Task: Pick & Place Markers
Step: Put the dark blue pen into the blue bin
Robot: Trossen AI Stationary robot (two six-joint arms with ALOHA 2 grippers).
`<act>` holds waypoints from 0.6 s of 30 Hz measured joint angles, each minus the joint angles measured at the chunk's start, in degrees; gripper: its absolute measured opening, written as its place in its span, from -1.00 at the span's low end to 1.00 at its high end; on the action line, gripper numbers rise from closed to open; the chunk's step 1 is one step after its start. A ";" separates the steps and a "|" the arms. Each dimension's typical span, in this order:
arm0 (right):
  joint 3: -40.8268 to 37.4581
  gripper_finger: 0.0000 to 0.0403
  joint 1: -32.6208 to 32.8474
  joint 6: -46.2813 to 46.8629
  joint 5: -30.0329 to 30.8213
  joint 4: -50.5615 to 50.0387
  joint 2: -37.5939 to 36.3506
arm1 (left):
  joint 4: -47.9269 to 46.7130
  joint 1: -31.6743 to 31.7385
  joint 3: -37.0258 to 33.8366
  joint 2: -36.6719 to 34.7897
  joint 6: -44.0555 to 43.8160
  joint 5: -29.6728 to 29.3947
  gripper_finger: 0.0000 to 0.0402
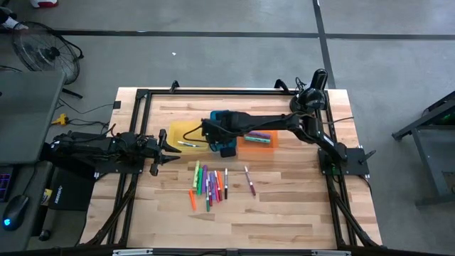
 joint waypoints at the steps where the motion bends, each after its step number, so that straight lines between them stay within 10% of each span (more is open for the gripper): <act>1: -0.93 -0.88 -0.23 -0.09 -0.38 1.38 0.04 | 0.00 0.00 0.02 -0.01 0.00 0.00 -0.48; 18: -3.05 -0.81 -0.62 3.11 -5.23 4.32 0.47 | 0.00 0.00 0.00 -0.01 0.00 0.00 -0.48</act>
